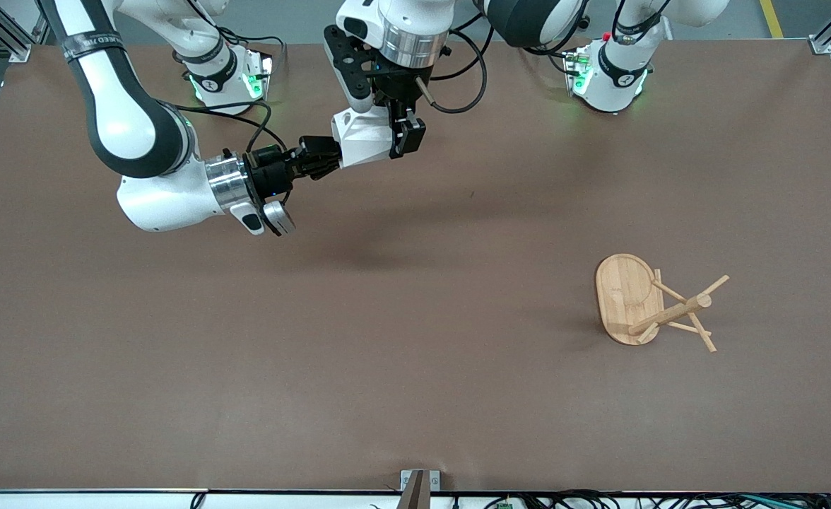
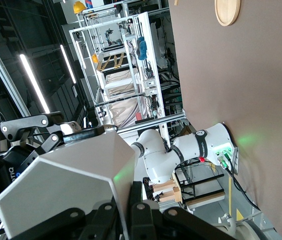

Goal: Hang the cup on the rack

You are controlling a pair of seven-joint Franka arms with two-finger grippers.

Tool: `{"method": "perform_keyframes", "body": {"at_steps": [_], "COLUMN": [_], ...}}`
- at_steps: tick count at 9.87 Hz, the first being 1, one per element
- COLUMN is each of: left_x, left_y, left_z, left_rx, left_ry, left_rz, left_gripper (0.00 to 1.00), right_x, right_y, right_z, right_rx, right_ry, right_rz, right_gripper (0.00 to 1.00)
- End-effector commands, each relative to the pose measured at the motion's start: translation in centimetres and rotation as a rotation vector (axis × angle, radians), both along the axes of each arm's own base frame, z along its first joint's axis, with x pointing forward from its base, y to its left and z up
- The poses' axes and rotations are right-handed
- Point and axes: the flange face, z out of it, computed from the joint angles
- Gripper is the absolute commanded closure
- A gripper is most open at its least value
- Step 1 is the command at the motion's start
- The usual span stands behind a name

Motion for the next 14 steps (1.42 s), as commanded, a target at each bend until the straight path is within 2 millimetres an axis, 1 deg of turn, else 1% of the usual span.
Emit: {"method": "perform_keyframes", "body": {"at_steps": [1,2,3,4,5,6,7,8,9,10,11,12,13,14], "left_x": [0.9,1.0,1.0,1.2,1.3,1.5,1.7,2.6,3.6,4.9,6.8,8.2,9.5,10.8], "left_y": [-0.6,-0.4,-0.3,-0.3,-0.2,0.0,0.3,1.2,2.5,4.2,6.8,8.9,11.1,13.0], "left_z": [-2.0,-1.9,-2.0,-2.1,-2.1,-2.3,-2.5,-2.9,-3.3,-3.6,-3.5,-3.2,-2.7,-2.6], "left_rx": [0.019,0.02,0.023,0.027,0.038,0.046,0.063,0.083,0.107,0.133,0.151,0.151,0.133,0.128], "left_ry": [-0.014,-0.017,-0.015,-0.017,-0.032,-0.034,-0.038,-0.028,0.0,0.033,0.06,0.093,0.129,0.151], "left_rz": [-0.001,0.0,0.0,0.0,-0.002,-0.008,-0.037,-0.039,-0.016,0.025,0.075,0.13,0.234,0.321], "left_gripper": [1.0,1.0,1.0,1.0,1.0,1.0,1.0,1.0,1.0,1.0,1.0,1.0,1.0,1.0], "right_x": [-1.6,-1.1,-0.3,0.5,1.7,2.9,3.8,4.5,5.2,5.7,6.4,6.9,8.0,8.4], "right_y": [0.1,-0.7,-2.7,-5.0,-7.5,-10.3,-13.9,-18.1,-21.5,-24.7,-27.3,-28.8,-30.3,-32.2], "right_z": [1.4,1.8,2.0,3.8,5.6,7.1,7.8,8.2,8.8,8.5,7.9,8.7,12.1,14.7], "right_rx": [0.026,0.017,-0.02,-0.118,-0.246,-0.354,-0.474,-0.638,-0.8,-0.984,-1.133,-1.248,-1.353,-1.39], "right_ry": [0.008,0.009,0.013,-0.021,0.041,0.056,0.043,0.02,-0.031,-0.074,-0.13,-0.189,-0.282,-0.315], "right_rz": [0.007,0.006,-0.004,0.006,-0.003,-0.012,-0.031,-0.054,-0.07,-0.072,-0.098,-0.102,-0.142,-0.194], "right_gripper": [0.01,0.0,0.0,0.0,0.0,0.0,0.0,0.0,0.0,0.0,0.0,0.0,0.0,0.0]}}
